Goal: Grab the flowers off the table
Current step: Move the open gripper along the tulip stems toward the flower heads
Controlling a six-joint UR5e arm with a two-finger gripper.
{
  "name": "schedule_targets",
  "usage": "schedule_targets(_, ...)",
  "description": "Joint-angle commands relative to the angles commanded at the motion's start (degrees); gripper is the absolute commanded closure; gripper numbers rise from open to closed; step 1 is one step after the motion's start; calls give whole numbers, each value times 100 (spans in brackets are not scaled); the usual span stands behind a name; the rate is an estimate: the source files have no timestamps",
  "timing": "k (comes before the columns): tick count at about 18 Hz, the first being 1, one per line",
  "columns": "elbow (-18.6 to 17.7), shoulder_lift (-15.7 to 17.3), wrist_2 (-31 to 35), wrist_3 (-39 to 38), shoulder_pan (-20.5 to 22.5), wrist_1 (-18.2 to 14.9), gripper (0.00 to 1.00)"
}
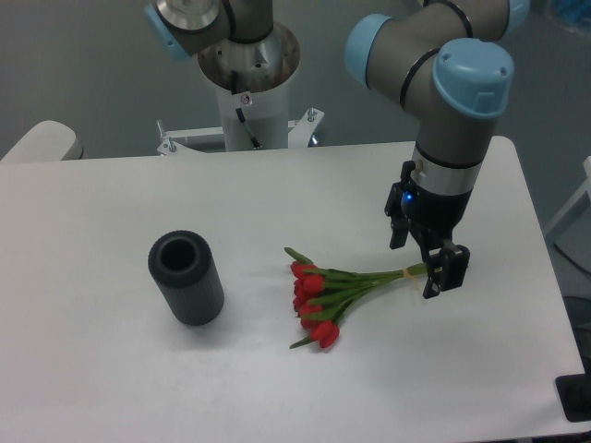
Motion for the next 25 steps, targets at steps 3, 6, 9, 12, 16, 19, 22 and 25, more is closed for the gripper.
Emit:
schedule_targets(3,-61,9,0,-44,-9,35,0)
schedule_targets(6,-88,9,18,-140,-9,17,0)
schedule_targets(9,-272,53,0,-394,-9,9,0)
schedule_targets(12,-456,97,0,-764,-18,105,0)
schedule_targets(16,-1062,202,44,-1072,-158,955,0)
schedule_targets(19,-1484,272,543,-1072,-167,1187,0)
schedule_targets(22,-1661,255,1115,-1046,-176,1257,0)
schedule_targets(25,-1941,150,1169,-1177,-334,1422,0)
